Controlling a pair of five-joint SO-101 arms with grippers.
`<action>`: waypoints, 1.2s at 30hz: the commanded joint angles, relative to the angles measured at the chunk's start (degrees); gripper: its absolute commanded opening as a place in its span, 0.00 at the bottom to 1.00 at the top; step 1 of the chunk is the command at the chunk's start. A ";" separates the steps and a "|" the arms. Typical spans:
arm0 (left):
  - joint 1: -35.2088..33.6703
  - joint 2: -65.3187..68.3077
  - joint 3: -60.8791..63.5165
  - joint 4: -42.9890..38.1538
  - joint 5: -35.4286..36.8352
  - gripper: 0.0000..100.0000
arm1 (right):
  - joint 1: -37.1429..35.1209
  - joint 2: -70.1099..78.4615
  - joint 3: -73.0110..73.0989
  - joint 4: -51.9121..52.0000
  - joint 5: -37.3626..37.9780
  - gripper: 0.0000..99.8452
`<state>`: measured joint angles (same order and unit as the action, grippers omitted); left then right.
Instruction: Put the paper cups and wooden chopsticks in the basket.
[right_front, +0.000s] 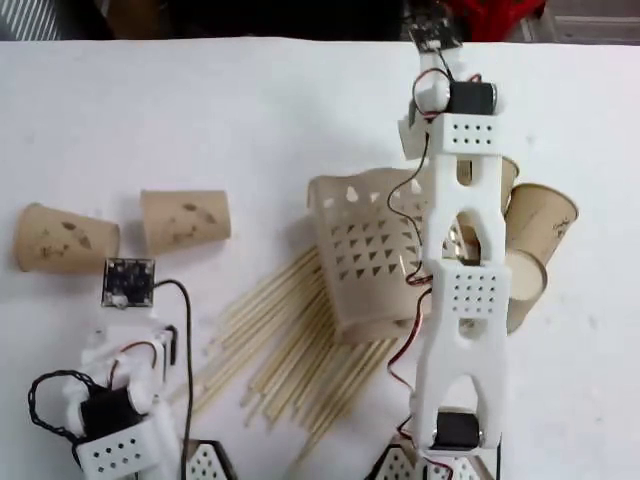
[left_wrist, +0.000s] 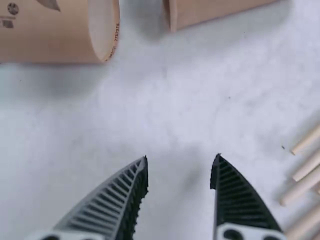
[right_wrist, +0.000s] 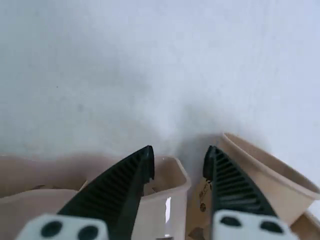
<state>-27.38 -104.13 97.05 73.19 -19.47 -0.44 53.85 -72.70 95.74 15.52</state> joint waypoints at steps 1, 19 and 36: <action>-0.40 -0.48 0.00 0.35 -0.35 0.21 | -0.40 0.04 -1.76 2.33 -0.53 0.19; -0.40 -0.48 0.00 0.35 -0.35 0.21 | 1.71 -19.91 25.58 3.03 13.45 0.02; -0.40 -0.48 0.00 0.35 -0.35 0.21 | -0.40 -55.52 55.74 2.68 18.11 0.02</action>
<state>-27.38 -104.13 97.05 73.19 -19.47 -2.90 6.64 -17.05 98.46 33.10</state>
